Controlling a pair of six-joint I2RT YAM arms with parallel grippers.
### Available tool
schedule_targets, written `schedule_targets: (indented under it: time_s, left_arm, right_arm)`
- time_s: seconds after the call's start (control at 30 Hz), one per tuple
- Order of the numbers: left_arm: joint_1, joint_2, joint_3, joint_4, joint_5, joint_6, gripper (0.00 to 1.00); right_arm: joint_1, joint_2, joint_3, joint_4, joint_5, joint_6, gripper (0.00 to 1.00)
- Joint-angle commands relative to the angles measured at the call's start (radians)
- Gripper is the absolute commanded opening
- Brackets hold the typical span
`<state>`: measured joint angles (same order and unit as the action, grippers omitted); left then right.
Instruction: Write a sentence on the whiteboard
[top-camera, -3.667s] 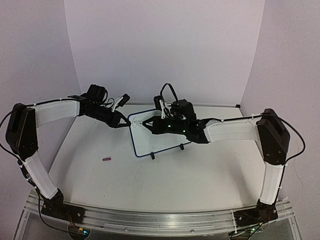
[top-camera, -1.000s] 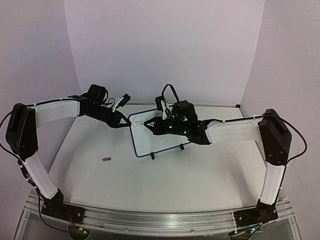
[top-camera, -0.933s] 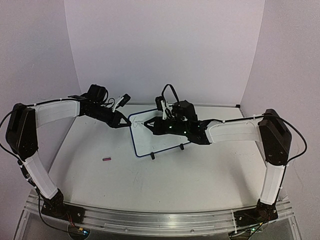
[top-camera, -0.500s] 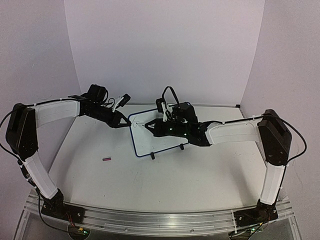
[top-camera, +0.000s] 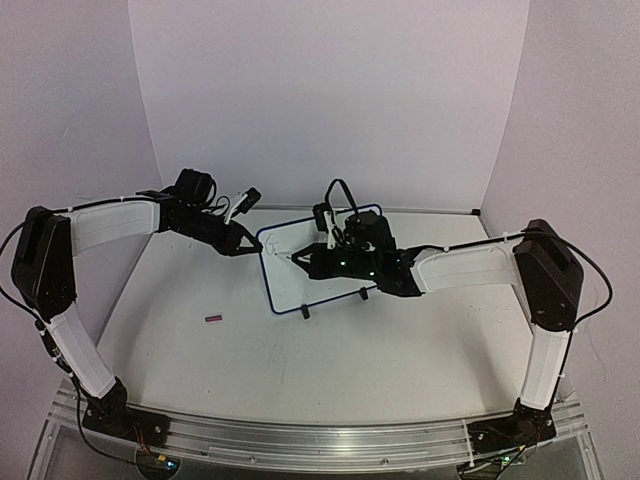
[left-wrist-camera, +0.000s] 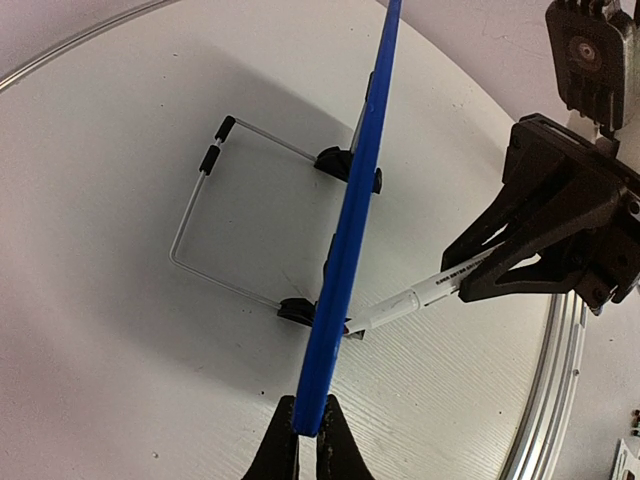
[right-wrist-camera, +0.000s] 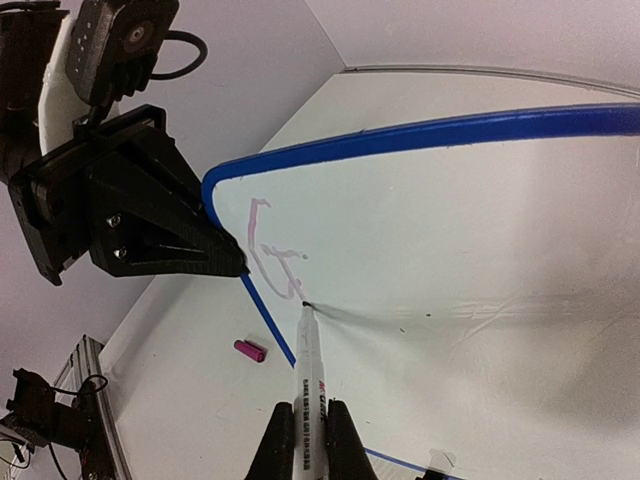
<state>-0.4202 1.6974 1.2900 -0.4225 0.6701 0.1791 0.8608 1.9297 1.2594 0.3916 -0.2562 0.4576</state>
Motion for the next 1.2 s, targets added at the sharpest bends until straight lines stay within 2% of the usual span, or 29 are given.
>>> schedule_targets:
  time_s: [0.0,0.37,1.17]
  left_arm:
    - [-0.011,0.015,0.02,-0.056,-0.046,0.036,0.0]
    - [-0.011,0.015,0.022,-0.057,-0.047,0.037,0.0]
    - [-0.013,0.018,0.023,-0.057,-0.049,0.039,0.0]
  right_arm:
    - [-0.004,-0.022,-0.01,0.003,0.031,0.007,0.0]
    - [-0.009,-0.137,-0.092,0.093,-0.055,0.0,0.0]
    - [-0.045,-0.048,-0.034,0.129,-0.037,0.022,0.0]
